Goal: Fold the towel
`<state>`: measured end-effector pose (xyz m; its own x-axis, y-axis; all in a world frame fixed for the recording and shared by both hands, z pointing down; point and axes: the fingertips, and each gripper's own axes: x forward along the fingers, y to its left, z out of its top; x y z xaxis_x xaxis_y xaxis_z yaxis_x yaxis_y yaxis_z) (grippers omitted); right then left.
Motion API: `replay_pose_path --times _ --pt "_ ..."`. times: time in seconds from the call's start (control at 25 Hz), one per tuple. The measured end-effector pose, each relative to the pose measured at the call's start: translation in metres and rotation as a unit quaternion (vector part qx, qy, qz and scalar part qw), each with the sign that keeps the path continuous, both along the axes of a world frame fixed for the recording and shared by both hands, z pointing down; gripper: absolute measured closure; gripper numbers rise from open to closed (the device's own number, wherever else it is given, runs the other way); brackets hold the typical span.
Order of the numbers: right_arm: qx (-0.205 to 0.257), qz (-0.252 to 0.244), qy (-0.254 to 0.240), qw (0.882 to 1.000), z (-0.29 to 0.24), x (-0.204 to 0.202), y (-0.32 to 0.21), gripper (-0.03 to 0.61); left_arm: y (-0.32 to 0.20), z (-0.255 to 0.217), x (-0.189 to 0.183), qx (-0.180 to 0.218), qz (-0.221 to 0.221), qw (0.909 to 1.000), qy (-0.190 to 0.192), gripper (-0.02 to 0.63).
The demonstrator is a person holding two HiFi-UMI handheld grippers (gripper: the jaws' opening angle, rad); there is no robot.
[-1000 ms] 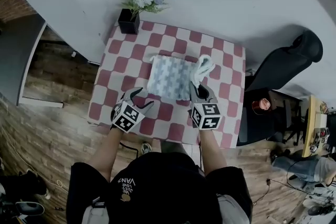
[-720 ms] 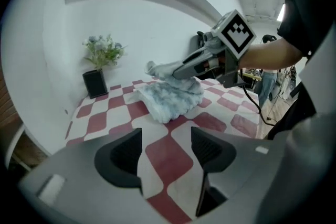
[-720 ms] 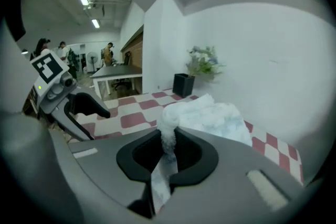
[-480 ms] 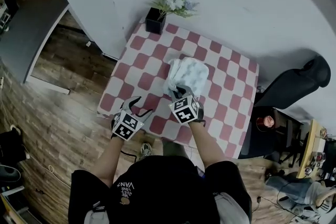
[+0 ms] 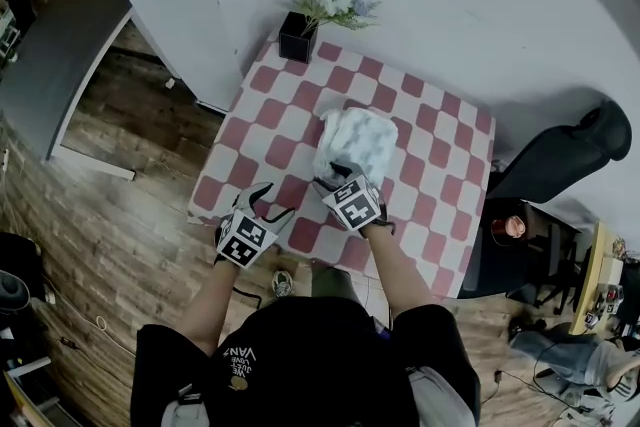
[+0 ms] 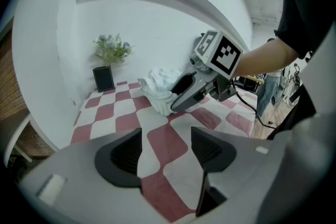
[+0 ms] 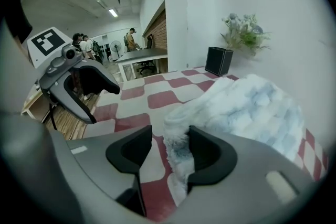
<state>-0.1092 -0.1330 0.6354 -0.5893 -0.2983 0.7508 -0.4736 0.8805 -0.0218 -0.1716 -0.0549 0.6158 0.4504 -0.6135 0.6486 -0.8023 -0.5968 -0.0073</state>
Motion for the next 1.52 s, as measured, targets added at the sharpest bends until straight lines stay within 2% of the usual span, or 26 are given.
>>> replay_pose_path --times 0.16,0.32,0.52,0.72,0.88,1.08,1.24,1.36,1.52 --pt "0.031 0.027 -0.057 0.997 -0.028 0.006 -0.002 0.364 -0.004 -0.017 0.003 0.024 0.005 0.9997 0.003 0.342" --pt "0.071 0.087 -0.121 0.986 -0.064 0.027 0.001 0.364 -0.01 -0.035 0.011 0.051 0.013 0.9986 0.009 0.342" --pt "0.115 0.18 -0.181 0.96 -0.113 0.068 0.018 0.368 -0.01 -0.067 0.02 0.096 0.015 0.9951 0.022 0.342" --pt "0.153 0.237 -0.228 0.932 -0.155 0.101 0.054 0.379 0.005 -0.101 0.03 0.141 0.022 0.9889 0.042 0.344" --pt "0.183 0.273 -0.245 0.912 -0.178 0.117 0.083 0.426 0.022 -0.119 0.036 0.166 0.029 0.9839 0.059 0.345" --pt "0.192 0.307 -0.245 0.899 -0.183 0.128 0.12 0.504 0.05 -0.132 0.038 0.174 0.031 0.9809 0.08 0.347" --pt "0.18 0.334 -0.241 0.893 -0.178 0.134 0.143 0.546 0.073 -0.136 0.038 0.173 0.039 0.98 0.09 0.35" --pt "0.176 0.342 -0.236 0.892 -0.173 0.134 0.159 0.572 0.091 -0.132 0.037 0.172 0.037 0.9792 0.101 0.386" --pt "0.169 0.343 -0.238 0.893 -0.171 0.131 0.177 0.572 0.112 -0.133 0.033 0.176 0.027 0.9782 0.106 0.44"
